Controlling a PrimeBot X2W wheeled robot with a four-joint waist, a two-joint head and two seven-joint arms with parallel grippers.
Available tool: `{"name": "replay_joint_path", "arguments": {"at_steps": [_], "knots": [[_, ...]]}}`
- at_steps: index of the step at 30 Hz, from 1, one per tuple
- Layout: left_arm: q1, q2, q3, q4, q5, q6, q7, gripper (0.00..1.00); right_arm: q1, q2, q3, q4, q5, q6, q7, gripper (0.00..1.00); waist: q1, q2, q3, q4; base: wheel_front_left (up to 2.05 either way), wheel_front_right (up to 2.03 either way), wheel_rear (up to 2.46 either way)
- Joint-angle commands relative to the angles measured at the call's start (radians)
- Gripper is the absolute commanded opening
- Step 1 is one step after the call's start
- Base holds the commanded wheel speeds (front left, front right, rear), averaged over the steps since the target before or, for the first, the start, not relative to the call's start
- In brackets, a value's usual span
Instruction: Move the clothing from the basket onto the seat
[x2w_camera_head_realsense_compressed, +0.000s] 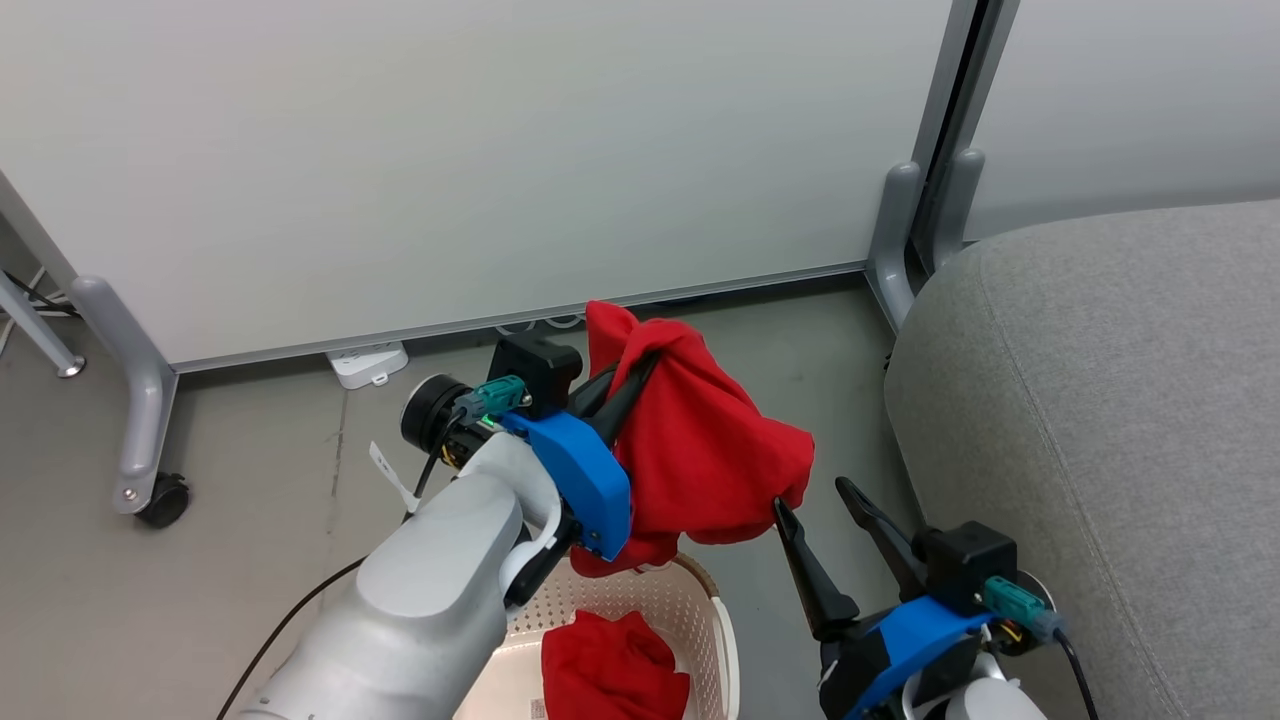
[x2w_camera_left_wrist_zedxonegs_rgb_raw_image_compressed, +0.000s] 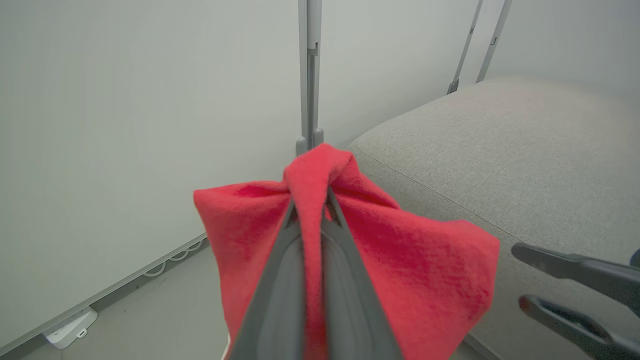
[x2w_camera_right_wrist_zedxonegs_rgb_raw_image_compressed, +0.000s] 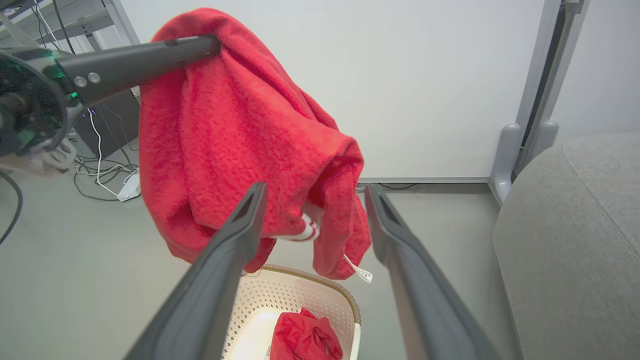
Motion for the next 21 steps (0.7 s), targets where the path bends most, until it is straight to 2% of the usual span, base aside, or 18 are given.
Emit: {"name": "replay_joint_path", "arguments": {"at_steps": [1, 21], "knots": [[-0.017, 0.002, -0.003, -0.003, -0.008, -0.004, -0.008, 0.00, -0.018, -0.002, 0.006, 0.010, 0.008, -0.001, -0.004, 1.00, -0.0001, 0.0000, 0.000, 0.003, 0.00, 0.00, 0.00], [-0.038, 0.002, -0.097, -0.025, -0.082, -0.004, -0.019, 0.00, -0.247, -0.002, 0.190, 0.254, 0.132, -0.001, -0.041, 1.00, -0.0001, 0.0000, 0.006, 0.030, 0.00, 0.00, 0.00]]}}
